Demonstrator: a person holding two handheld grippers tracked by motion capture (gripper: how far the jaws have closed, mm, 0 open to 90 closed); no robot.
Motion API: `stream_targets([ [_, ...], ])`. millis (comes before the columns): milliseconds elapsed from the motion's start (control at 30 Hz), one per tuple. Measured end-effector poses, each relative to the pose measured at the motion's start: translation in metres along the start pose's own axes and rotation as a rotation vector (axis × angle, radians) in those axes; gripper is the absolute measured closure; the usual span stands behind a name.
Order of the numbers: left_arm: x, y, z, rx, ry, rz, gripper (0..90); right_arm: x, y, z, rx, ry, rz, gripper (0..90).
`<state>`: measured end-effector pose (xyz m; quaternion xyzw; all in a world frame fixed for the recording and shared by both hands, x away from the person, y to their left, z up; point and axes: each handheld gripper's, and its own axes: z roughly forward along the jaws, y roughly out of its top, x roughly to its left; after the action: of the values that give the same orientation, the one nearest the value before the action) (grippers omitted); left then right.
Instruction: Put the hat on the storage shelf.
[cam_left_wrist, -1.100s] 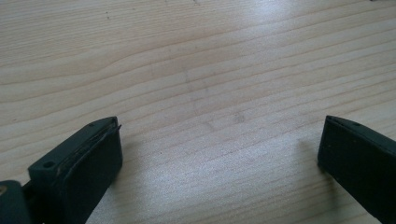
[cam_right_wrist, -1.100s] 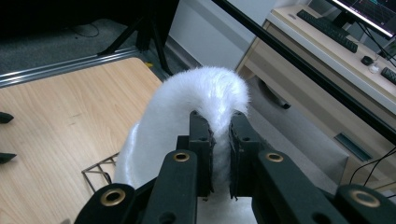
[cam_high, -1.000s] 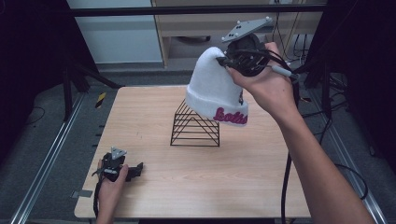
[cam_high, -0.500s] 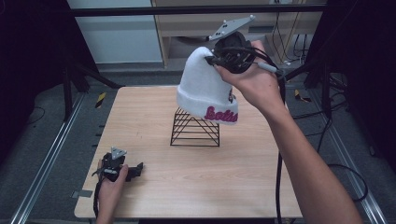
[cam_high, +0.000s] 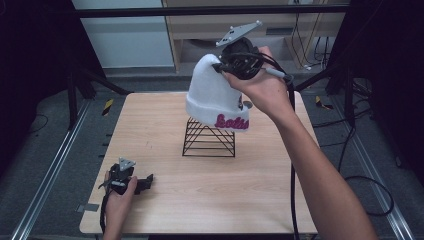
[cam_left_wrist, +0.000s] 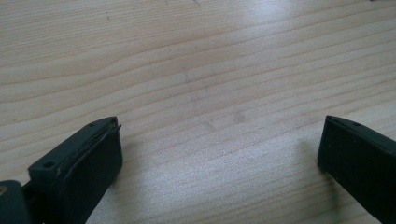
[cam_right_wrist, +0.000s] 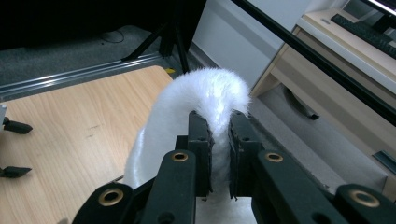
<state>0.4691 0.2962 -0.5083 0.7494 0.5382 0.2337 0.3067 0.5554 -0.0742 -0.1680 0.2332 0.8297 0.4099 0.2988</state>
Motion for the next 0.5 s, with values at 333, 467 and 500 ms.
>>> stream_targets([
  [333, 0.0, 0.0, 0.0, -0.003, 0.0, -0.001, 0.0, 0.006, -0.009, 0.015, 0.02, 0.031, -0.001, 82.0],
  [467, 0.0, 0.0, 0.0, -0.003, 0.0, -0.001, 0.0, 0.009, -0.014, 0.022, 0.035, 0.041, 0.001, 81.9],
  [500, 0.0, 0.0, 0.0, -0.003, 0.0, -0.001, 0.0, 0.009, -0.015, 0.023, 0.037, 0.043, 0.001, 81.8],
])
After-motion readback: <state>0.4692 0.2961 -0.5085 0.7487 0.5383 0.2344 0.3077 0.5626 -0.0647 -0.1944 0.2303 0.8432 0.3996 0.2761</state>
